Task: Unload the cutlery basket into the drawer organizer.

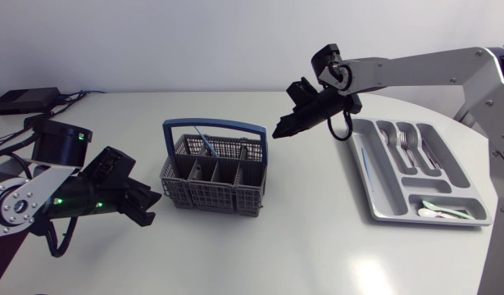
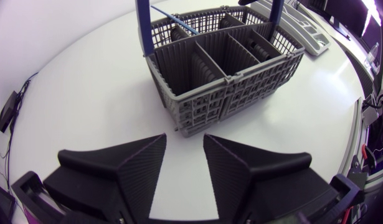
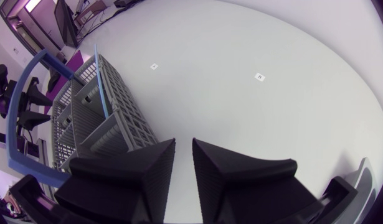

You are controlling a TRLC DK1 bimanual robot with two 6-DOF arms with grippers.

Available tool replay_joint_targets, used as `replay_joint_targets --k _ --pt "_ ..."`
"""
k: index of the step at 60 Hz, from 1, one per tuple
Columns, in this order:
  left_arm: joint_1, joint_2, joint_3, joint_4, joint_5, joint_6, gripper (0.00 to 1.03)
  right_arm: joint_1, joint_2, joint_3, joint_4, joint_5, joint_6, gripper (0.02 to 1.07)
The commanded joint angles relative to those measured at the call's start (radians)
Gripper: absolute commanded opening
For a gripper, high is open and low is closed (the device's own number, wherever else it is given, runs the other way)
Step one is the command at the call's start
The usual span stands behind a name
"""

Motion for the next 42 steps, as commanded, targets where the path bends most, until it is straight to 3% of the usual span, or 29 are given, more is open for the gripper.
replay_joint_targets --k 1,17,23,42 --pt "-0.001 0.038 -0.019 0.015 0.012 0.013 0.29 0.02 0.045 0.044 0.004 -0.007 0.038 0.18" --pt "-0.014 0.138 0.01 0.096 0.013 -0.012 0.25 0.065 0.098 0.099 -0.019 -0.021 0.047 0.17" --pt "-0.014 0.185 0.044 0.118 0.013 -0.02 0.25 0.076 0.106 0.097 -0.048 -0.067 0.029 0.17" --pt "-0.035 0.33 0.148 0.182 0.016 -0.024 0.25 0.074 -0.057 -0.113 -0.055 -0.11 -0.029 0.17"
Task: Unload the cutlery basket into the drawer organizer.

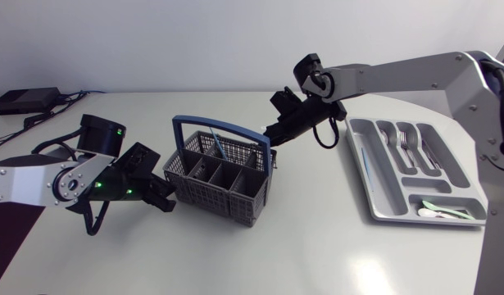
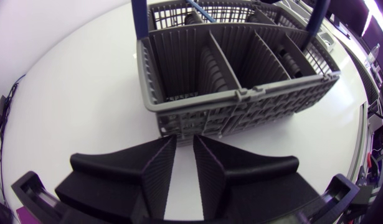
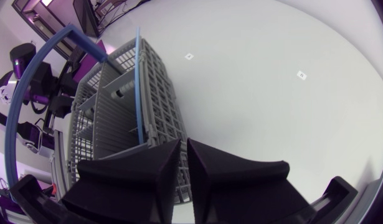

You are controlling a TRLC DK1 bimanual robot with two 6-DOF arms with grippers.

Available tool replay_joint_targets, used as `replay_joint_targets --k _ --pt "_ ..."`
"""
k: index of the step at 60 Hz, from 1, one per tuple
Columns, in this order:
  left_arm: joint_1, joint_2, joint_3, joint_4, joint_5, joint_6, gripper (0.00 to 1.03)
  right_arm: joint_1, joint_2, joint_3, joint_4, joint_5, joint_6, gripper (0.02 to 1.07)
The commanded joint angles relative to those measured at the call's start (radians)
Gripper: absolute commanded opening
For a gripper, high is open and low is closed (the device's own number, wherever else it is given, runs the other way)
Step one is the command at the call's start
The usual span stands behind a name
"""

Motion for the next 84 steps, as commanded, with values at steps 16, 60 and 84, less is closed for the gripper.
replay_joint_targets --k 16,60,84 --pt "0.001 0.186 0.194 0.032 0.029 -0.012 0.25 -0.027 -0.274 -0.364 -0.046 -0.015 -0.088 0.17" --pt "0.114 0.205 0.281 -0.026 0.118 0.037 0.54 -0.018 -0.46 -0.461 0.021 0.019 0.065 0.55" --pt "0.056 -0.185 0.051 -0.028 0.118 0.039 0.6 -0.006 -0.174 -0.126 0.055 -0.033 0.282 0.55"
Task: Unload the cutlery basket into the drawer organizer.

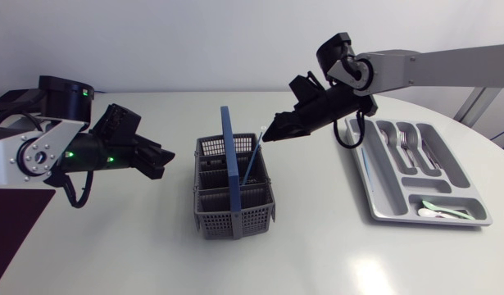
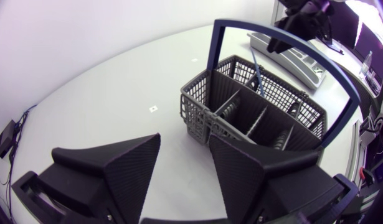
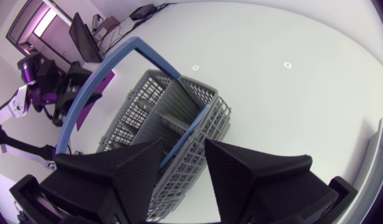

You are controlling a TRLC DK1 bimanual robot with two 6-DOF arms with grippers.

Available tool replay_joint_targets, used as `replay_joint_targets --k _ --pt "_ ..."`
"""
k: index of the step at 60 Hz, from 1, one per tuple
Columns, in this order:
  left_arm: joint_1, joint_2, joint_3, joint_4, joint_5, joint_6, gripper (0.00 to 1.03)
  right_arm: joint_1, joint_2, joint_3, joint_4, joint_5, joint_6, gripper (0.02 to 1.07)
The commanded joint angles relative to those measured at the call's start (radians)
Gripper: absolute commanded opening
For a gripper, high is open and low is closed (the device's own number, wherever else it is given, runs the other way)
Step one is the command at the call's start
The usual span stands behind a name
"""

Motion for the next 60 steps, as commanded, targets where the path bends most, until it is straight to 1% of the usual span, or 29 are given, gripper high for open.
replay_joint_targets --k 1,12,22,27,31,34,39,48,60 --pt "-0.016 -0.069 -0.055 -0.006 0.009 0.012 0.6 0.01 0.075 0.071 -0.004 -0.018 0.07 0.55" --pt "-0.034 -0.149 -0.095 -0.022 0.006 0.009 0.6 0.018 0.175 0.175 -0.033 -0.019 0.116 0.54" --pt "-0.039 -0.167 -0.105 -0.023 0.006 0.007 0.6 0.033 0.186 0.186 -0.038 -0.022 0.127 0.53" --pt "-0.046 -0.167 -0.108 -0.022 0.006 0.007 0.6 0.042 0.184 0.18 -0.038 -0.022 0.127 0.46" --pt "-0.051 -0.167 -0.111 -0.022 0.006 0.007 0.6 0.05 0.175 0.171 -0.038 -0.022 0.126 0.43" --pt "-0.052 -0.167 -0.113 -0.02 0.006 0.007 0.6 0.056 0.17 0.166 -0.038 -0.022 0.127 0.43" --pt "-0.052 -0.167 -0.115 -0.019 0.006 0.007 0.6 0.068 0.161 0.149 -0.038 -0.022 0.126 0.35" --pt "-0.052 -0.166 -0.122 -0.013 0.004 0.009 0.6 0.091 0.146 0.123 -0.027 -0.007 0.121 0.35" --pt "-0.066 -0.163 -0.13 -0.006 0.004 0.007 0.6 0.123 0.173 0.12 -0.004 0.064 0.126 0.35"
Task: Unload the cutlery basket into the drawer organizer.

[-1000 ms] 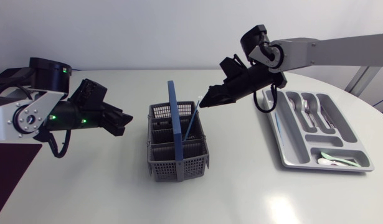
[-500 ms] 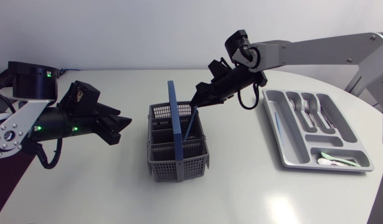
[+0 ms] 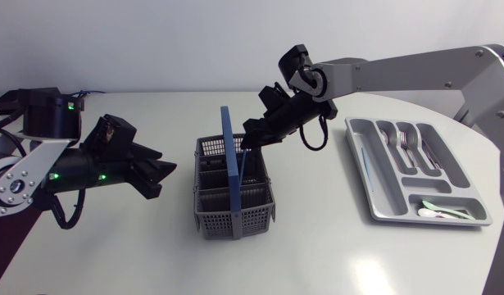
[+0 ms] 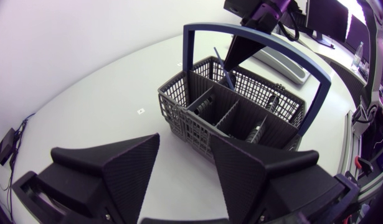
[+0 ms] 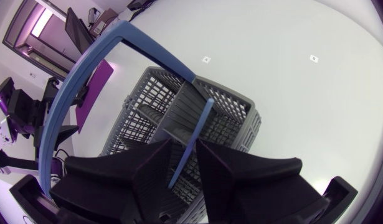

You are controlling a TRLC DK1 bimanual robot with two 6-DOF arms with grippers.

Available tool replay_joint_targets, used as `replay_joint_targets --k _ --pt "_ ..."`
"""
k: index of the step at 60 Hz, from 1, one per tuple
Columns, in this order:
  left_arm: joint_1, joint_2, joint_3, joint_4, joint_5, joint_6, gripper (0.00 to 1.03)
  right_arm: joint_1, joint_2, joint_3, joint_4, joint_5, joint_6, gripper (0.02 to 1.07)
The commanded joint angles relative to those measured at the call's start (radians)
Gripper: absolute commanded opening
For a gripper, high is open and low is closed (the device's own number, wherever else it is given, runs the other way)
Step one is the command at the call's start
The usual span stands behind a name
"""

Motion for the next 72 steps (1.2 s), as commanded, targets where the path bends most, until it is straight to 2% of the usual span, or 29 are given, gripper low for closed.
replay_joint_targets --k 1,16,21,33,51,72 --pt "-0.008 -0.005 -0.025 0.007 0.005 0.007 0.6 0.013 0.012 -0.022 0.013 0.022 0.027 0.35" --pt "-0.012 -0.005 -0.029 0.01 0.005 0.007 0.6 0.033 0.037 -0.031 0.043 0.071 0.036 0.34" --pt "-0.016 -0.005 -0.032 0.014 0.005 0.007 0.6 0.039 0.032 -0.062 0.1 0.101 0.045 0.21" --pt "-0.02 -0.007 -0.035 0.016 0.005 0.005 0.6 0.049 0.003 -0.119 0.171 0.121 0.054 0.13" --pt "-0.02 -0.013 -0.038 0.016 0.005 0.005 0.6 0.055 -0.143 -0.211 0.23 0.147 0.056 0.12" --pt "-0.025 -0.03 -0.049 0.014 0.005 -0.001 0.6 0.065 -0.396 -0.309 0.301 0.233 0.056 0.12"
